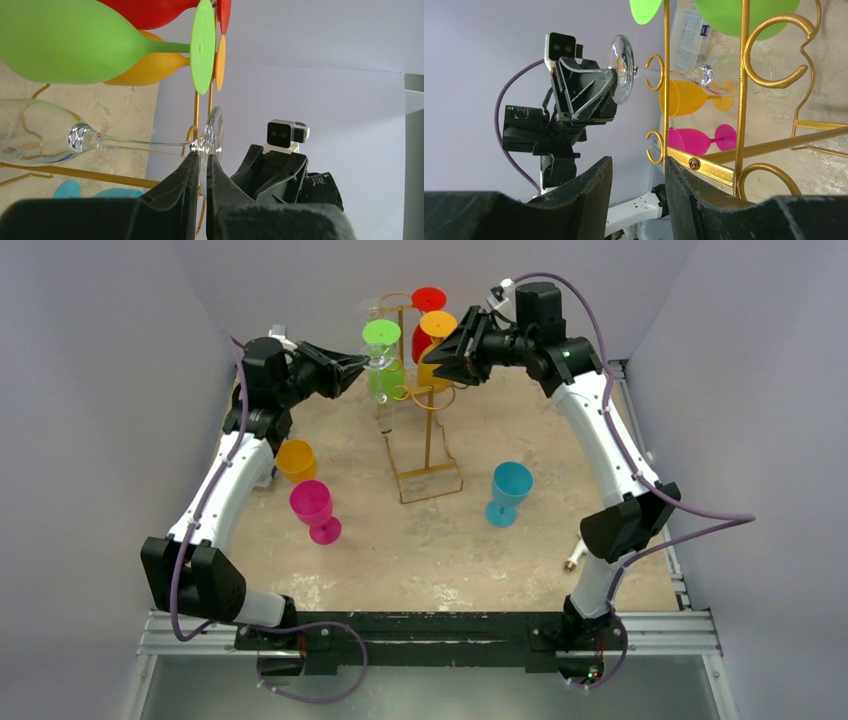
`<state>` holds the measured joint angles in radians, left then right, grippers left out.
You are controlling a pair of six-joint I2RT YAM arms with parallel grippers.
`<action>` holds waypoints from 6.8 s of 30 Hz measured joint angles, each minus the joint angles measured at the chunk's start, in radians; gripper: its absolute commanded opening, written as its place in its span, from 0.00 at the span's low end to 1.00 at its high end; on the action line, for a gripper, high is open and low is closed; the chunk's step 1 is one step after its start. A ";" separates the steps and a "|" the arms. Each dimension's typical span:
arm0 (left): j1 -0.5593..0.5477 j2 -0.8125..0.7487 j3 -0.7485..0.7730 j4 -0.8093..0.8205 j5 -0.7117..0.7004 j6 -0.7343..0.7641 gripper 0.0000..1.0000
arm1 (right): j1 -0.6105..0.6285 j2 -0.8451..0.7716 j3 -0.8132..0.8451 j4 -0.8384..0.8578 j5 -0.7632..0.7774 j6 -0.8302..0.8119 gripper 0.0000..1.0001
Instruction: Take the wine glass off the wine glass rack
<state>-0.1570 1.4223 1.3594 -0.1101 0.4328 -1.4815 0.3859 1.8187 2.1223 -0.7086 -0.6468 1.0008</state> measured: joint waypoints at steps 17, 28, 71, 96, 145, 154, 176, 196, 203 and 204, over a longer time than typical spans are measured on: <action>0.033 -0.109 -0.040 -0.024 0.017 0.045 0.00 | 0.000 0.000 0.004 -0.005 -0.003 0.000 0.43; 0.069 -0.202 -0.070 -0.052 0.063 0.079 0.00 | 0.000 -0.001 0.040 -0.023 -0.010 0.012 0.43; 0.085 -0.443 -0.015 -0.222 0.306 0.449 0.00 | 0.074 -0.002 0.119 -0.137 -0.116 0.123 0.62; 0.069 -0.548 -0.106 -0.014 0.338 0.634 0.00 | 0.295 0.069 0.115 -0.062 -0.106 0.349 0.64; 0.048 -0.546 -0.162 0.191 0.368 0.638 0.00 | 0.357 0.126 0.185 0.138 -0.135 0.651 0.00; 0.047 -0.555 -0.159 0.159 0.362 0.666 0.20 | 0.359 0.126 0.185 0.142 -0.135 0.647 0.00; 0.045 -0.524 0.035 -0.151 0.279 0.719 0.86 | 0.359 0.126 0.185 0.156 -0.134 0.576 0.00; 0.048 -0.364 0.335 -0.344 0.256 0.659 1.00 | 0.359 0.126 0.224 0.077 -0.134 0.309 0.00; 0.067 -0.328 0.359 -0.428 0.224 0.649 0.97 | 0.353 0.126 0.231 0.011 -0.131 0.204 0.00; 0.076 -0.326 0.373 -0.447 0.213 0.642 0.97 | 0.352 0.126 0.234 0.010 -0.131 0.191 0.00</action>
<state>-0.0814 1.0962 1.7329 -0.5575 0.6460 -0.8394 0.7383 1.9442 2.3562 -0.6991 -0.7780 1.1915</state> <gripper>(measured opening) 0.986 0.052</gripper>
